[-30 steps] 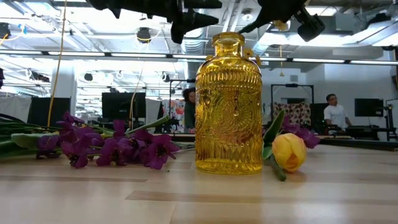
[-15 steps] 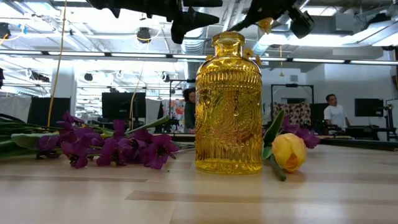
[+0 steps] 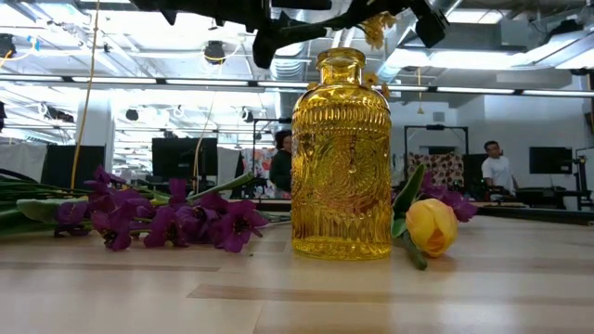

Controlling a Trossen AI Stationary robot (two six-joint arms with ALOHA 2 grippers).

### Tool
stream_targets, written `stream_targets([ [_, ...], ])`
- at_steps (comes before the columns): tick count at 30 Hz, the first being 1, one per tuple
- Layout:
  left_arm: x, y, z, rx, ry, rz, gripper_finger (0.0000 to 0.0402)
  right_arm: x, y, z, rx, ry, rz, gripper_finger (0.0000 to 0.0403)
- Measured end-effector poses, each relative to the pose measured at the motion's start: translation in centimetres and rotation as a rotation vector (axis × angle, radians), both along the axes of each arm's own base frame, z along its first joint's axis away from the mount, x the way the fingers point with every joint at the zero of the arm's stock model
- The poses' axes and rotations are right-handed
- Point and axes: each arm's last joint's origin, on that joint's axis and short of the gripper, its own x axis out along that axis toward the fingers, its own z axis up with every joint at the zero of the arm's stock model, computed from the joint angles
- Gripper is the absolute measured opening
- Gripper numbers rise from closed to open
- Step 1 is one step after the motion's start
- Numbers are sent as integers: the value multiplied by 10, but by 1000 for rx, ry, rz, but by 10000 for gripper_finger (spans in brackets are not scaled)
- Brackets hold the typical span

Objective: Sort flowers into vase by color
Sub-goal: Put the right yellow flowers into the transparent vase

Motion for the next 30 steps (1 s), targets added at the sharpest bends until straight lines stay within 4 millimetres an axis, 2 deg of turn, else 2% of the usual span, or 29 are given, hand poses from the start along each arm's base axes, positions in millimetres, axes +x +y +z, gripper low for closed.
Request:
stream_targets([
  [7, 0, -1, -1, -59, 6, -8, 191, 0, -1, 0, -39, 52, 10, 43],
  [20, 0, 0, -2, -65, 16, 29, 191, 4, -8, 1, -31, 32, -11, 43],
  [30, 12, 0, -14, -45, 3, 28, 191, 6, -7, 1, 12, 31, 41, 43],
])
